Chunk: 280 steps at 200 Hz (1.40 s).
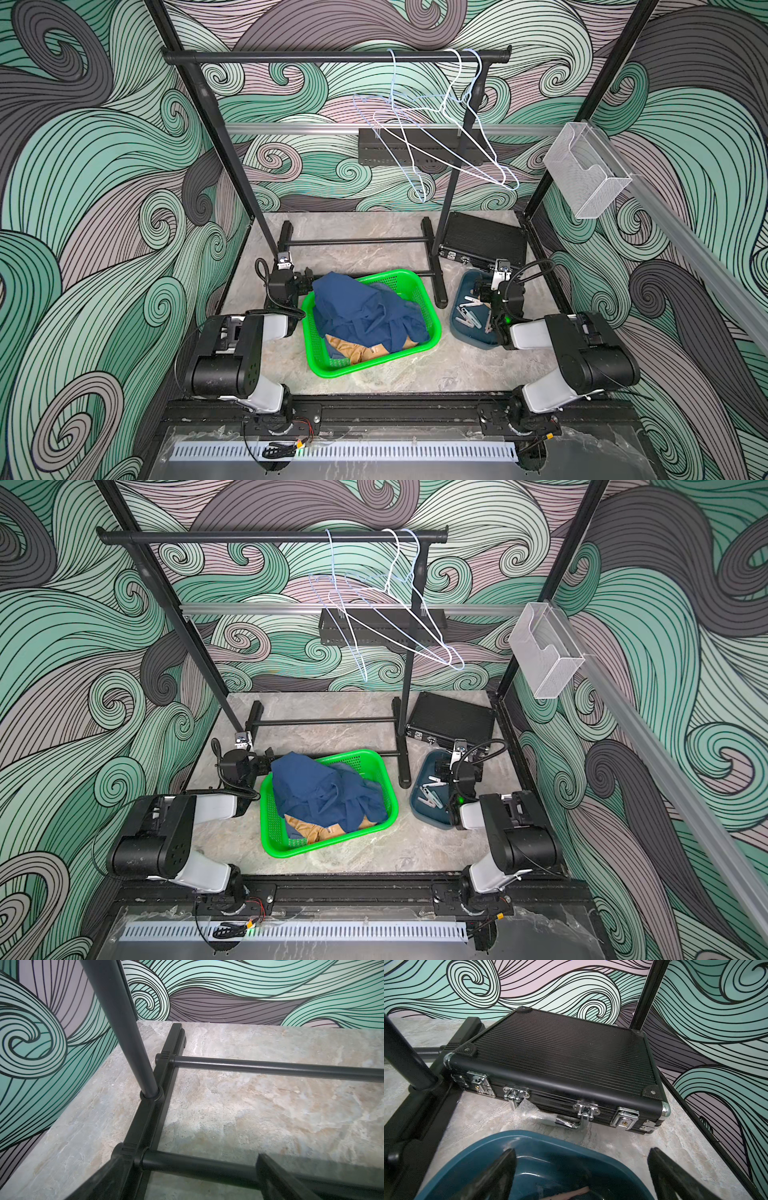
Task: Remove the clothespins securing t-shirts to the hanger
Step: Reset both arms
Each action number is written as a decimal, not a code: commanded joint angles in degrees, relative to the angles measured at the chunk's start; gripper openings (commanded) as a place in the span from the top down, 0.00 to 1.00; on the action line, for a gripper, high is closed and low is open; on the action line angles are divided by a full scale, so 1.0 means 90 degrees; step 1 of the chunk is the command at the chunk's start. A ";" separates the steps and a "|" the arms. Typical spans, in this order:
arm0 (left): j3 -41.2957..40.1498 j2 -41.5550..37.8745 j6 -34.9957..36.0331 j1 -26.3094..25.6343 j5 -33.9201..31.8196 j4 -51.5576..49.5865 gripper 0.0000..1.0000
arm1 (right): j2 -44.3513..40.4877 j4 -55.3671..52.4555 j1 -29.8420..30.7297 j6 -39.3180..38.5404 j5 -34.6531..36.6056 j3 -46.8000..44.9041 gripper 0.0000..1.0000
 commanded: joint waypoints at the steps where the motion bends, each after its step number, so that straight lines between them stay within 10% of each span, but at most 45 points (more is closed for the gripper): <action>1: 0.0122 0.0109 -0.0058 0.0072 0.0214 -0.0345 0.01 | 0.0000 0.0136 -0.0028 -0.0003 -0.0071 0.0081 0.01; 52: -0.0532 -0.0129 0.0295 0.0078 0.1078 0.0582 0.01 | -0.0005 0.0138 -0.0029 -0.0003 -0.0078 0.0082 0.01; 68: -0.1269 -0.0308 -0.0754 0.0177 -0.0859 0.1635 0.01 | 0.0000 0.0127 -0.0029 -0.0002 -0.0077 0.0089 0.01; 85: -0.0517 0.0040 0.0703 0.0058 0.1542 0.0726 0.01 | -0.0006 0.0128 -0.0029 -0.0003 -0.0090 0.0092 0.01; 97: -0.0508 -0.0145 -0.0385 0.0162 -0.0049 0.0540 0.02 | -0.0009 0.0120 -0.0029 -0.0003 -0.0090 0.0091 0.01; 112: -0.0245 0.0267 0.0453 0.0145 0.1293 0.0687 0.01 | -0.0012 0.0128 -0.0029 -0.0003 -0.0079 0.0083 0.01; 280: -0.0384 -0.0127 -0.0737 0.0232 -0.0715 0.0337 0.01 | -0.0007 -0.0038 -0.0086 0.0037 -0.0222 0.0167 0.01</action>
